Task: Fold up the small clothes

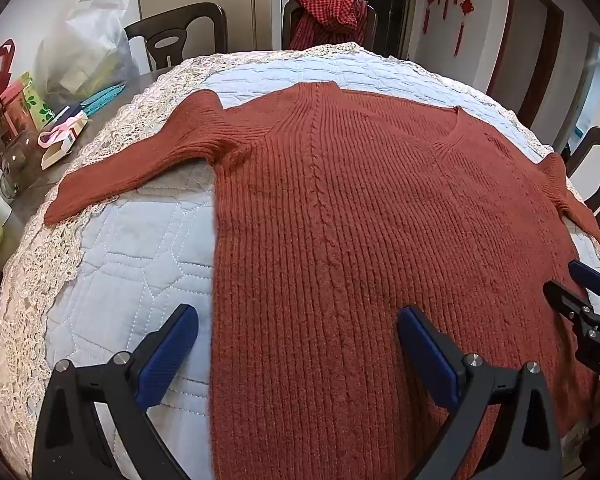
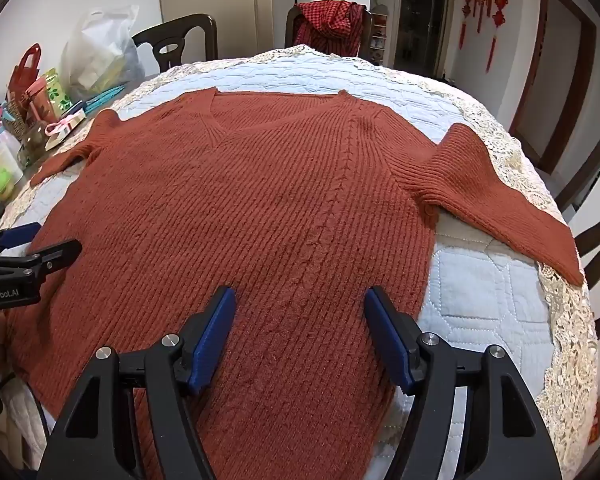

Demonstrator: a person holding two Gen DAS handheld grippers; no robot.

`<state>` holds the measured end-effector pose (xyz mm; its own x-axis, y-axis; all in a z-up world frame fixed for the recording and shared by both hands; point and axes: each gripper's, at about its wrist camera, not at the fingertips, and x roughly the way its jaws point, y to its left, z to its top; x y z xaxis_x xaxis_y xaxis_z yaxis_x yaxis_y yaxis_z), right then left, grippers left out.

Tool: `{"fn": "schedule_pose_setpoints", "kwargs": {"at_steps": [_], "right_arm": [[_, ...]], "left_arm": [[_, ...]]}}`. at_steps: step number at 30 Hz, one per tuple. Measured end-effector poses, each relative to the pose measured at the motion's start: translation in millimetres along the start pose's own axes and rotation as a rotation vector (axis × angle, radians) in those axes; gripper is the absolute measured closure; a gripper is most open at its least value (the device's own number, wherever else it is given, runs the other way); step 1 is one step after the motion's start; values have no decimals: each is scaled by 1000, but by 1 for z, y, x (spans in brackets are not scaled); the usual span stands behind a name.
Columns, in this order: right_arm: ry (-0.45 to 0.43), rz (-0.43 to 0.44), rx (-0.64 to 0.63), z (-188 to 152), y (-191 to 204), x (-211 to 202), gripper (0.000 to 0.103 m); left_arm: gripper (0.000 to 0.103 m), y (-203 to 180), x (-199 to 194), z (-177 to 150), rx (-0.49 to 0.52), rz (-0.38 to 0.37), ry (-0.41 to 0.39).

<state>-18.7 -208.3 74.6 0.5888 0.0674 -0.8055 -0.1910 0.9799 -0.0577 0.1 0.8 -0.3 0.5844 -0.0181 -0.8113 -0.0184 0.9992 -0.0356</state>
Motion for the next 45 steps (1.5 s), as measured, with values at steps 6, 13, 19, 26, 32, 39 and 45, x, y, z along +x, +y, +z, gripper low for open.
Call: {"fn": "schedule_pose_setpoints", "kwargs": {"at_steps": [6, 13, 19, 26, 32, 39, 45], "right_arm": [[-2, -1, 0, 0, 0, 0, 35], [-3, -2, -1, 0, 0, 0, 35], [-3, -2, -1, 0, 1, 0, 34], [-3, -1, 0, -1, 1, 0, 34], [-3, -1, 0, -1, 1, 0, 34], [-3, 0, 0, 0, 1, 0, 34], [-3, 0, 1, 0, 1, 0, 34]], "left_arm": [[1, 3, 0, 1, 1, 3, -2], [1, 0, 0, 0, 8, 10, -7], [1, 2, 0, 0, 6, 10, -8], [1, 1, -1, -1, 6, 9, -10], [1, 1, -1, -1, 6, 10, -11], [1, 1, -1, -1, 7, 10, -12], [1, 1, -2, 0, 6, 9, -13]]}}
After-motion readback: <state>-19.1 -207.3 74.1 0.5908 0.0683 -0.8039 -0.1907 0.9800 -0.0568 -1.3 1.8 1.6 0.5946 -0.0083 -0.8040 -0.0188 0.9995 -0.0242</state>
